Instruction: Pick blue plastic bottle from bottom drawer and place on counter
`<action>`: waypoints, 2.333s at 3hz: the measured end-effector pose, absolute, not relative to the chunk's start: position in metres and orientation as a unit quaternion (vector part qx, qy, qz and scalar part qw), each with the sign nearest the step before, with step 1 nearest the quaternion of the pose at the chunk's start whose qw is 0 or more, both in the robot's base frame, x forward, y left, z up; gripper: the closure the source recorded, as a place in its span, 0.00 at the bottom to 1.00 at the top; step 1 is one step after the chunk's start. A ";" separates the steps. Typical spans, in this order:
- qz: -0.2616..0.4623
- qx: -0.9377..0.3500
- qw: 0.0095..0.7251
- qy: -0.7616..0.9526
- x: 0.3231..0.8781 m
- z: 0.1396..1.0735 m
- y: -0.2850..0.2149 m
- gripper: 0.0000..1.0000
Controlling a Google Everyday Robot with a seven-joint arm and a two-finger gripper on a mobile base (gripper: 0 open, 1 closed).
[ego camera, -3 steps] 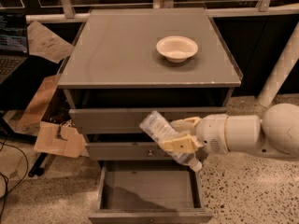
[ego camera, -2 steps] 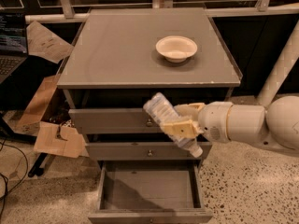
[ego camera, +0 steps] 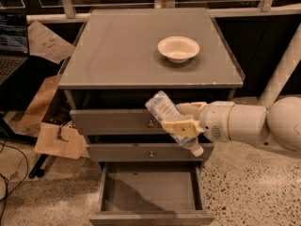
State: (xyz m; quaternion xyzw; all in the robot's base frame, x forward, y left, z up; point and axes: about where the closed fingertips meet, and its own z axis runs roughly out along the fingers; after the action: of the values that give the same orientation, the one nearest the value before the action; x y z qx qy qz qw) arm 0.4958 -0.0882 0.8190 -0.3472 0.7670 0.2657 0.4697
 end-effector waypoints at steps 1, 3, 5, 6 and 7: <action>0.258 -0.338 0.482 0.766 0.499 0.825 -0.089 1.00; 0.206 -0.340 0.524 0.753 0.530 0.880 -0.112 1.00; 0.137 -0.332 0.546 0.757 0.576 0.918 -0.170 1.00; 0.110 -0.322 0.551 0.762 0.600 0.929 -0.200 1.00; 0.090 -0.321 0.554 0.763 0.626 0.941 -0.218 1.00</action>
Offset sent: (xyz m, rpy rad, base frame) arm 0.0359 -0.0261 0.0793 -0.0175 -0.1812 -0.1027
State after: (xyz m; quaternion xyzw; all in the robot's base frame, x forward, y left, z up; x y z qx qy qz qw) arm 0.6257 -0.2184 0.9411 -0.3212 0.7625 0.0905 0.5543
